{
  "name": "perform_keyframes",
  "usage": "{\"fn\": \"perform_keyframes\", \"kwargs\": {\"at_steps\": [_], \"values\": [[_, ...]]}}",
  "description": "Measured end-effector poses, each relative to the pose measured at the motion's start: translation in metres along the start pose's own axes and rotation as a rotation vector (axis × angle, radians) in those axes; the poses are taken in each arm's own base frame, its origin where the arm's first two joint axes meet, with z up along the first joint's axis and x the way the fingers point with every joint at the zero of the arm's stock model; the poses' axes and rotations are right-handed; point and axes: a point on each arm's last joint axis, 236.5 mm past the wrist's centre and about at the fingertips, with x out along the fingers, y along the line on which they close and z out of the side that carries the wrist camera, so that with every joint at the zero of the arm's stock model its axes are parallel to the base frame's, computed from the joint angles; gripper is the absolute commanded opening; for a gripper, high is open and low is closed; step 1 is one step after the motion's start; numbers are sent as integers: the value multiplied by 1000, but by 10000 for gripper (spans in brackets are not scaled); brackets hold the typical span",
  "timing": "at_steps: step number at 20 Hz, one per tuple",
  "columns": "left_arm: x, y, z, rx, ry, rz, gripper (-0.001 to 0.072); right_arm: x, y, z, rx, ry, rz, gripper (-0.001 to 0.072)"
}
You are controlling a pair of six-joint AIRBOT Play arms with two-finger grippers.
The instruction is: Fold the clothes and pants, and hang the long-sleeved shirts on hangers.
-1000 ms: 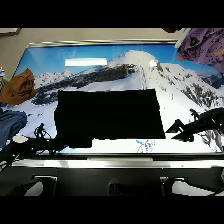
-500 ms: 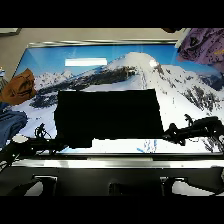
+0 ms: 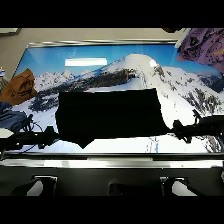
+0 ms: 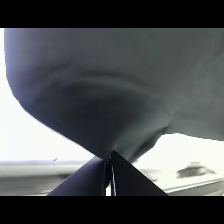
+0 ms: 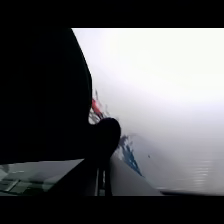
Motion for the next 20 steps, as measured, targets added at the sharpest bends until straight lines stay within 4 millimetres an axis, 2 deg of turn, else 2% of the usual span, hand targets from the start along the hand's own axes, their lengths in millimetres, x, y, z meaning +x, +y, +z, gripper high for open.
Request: {"fn": "perform_keyframes", "kwargs": {"at_steps": [5, 8, 10, 13, 16, 20], "values": [[-46, -5, -33, 107, -10, 92, 13, -45, 15, -38, -18, -22, -49, 30], [-58, -10, -46, 126, -28, 97, 13, -63, 22, -54, -29, -52, -63, 29], [-59, -15, -45, 132, -38, 83, 13, -68, 27, -56, -34, -70, -52, 29], [-53, -26, -31, 147, -41, 57, 13, -69, 40, -43, -34, -111, -4, 29], [-43, -35, -3, 162, -38, 50, 14, -68, 54, -18, -47, -154, 40, 29], [-27, -47, 48, 185, -29, 56, 14, -42, 81, 17, -136, -155, 33, 30]]}}
